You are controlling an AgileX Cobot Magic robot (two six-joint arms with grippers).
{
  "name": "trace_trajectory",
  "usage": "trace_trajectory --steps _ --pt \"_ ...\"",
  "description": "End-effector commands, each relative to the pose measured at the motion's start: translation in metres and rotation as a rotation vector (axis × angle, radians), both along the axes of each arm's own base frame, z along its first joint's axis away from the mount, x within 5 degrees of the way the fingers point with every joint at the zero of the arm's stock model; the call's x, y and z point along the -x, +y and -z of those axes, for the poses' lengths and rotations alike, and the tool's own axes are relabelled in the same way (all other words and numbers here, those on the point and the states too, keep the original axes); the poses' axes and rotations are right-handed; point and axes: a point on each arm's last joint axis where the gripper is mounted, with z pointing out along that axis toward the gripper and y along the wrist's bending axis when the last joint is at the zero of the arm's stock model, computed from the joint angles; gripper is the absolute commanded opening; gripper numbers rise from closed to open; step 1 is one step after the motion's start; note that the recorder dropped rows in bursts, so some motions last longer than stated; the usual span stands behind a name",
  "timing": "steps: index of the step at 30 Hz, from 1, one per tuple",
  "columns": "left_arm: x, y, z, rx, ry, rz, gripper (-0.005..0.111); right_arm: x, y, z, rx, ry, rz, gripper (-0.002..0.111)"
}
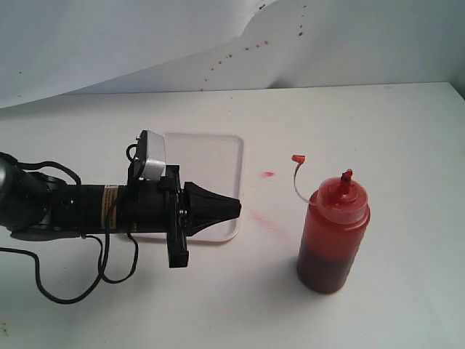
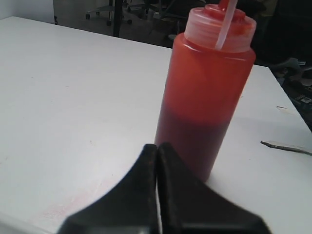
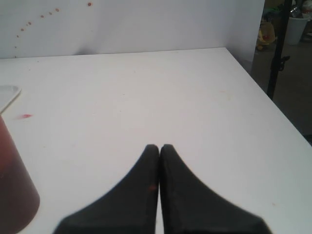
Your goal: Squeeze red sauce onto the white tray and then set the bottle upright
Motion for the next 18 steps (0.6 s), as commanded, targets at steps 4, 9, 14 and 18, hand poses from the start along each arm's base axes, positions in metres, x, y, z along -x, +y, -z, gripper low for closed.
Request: trace_trajectory --steps 4,9,14,18 --pt "0.003 -0.002 -0.001 0.006 -0.004 0.039 0.0 0.0 0.0 0.0 -0.004 -0.007 -0.003 0.0" --pt "0.011 -0.016 0.008 0.005 0.024 0.069 0.004 0.0 0.0 0.0 -0.004 -0.007 -0.003 0.0" --pt "0.009 -0.038 0.003 0.024 -0.014 0.11 0.016 0.0 0.0 0.0 -0.004 -0.007 -0.003 0.0" --pt "0.004 -0.051 -0.004 0.03 -0.052 0.127 0.024 0.0 0.0 0.0 -0.004 -0.007 -0.003 0.0"
